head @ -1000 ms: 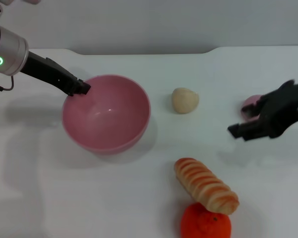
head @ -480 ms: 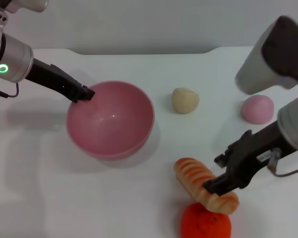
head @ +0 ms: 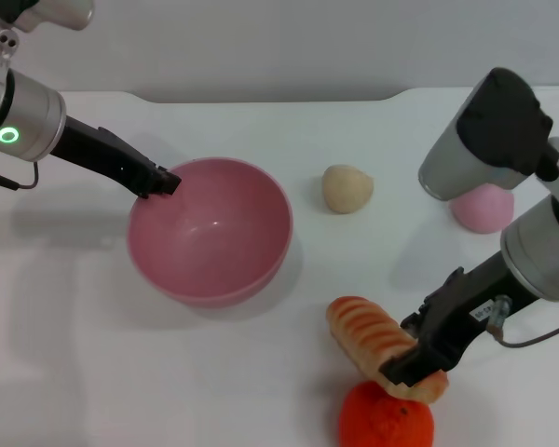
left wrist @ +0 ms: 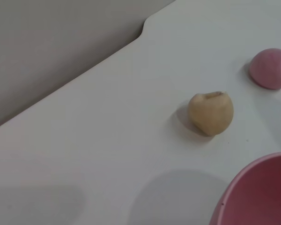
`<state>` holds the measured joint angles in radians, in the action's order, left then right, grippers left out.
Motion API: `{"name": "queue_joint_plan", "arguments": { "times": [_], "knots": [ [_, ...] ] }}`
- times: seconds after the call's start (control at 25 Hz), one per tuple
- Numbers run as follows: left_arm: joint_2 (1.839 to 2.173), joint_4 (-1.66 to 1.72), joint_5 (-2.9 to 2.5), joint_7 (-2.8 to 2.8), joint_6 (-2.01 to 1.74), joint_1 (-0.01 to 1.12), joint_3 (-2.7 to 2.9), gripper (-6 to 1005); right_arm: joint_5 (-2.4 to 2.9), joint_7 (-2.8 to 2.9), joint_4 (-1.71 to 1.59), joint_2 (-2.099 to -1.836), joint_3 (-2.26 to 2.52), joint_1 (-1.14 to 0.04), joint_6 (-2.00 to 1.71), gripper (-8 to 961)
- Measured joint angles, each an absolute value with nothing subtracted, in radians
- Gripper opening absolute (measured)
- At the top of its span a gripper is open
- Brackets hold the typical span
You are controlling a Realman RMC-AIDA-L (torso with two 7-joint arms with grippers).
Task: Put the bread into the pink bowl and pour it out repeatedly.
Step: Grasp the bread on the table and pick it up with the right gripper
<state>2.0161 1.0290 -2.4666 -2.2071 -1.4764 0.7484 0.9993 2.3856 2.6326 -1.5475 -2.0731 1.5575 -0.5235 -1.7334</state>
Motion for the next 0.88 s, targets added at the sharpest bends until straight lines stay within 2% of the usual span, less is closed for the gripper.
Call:
{"name": "queue_joint_plan", "arguments": {
  "times": [0.88],
  "knots": [
    [2.016,1.029,-2.467,-2.169,-1.468,0.756,1.003,43,2.392,2.630,-1.381,-2.075,1.612,-0.579,-1.638,544]
  ]
}}
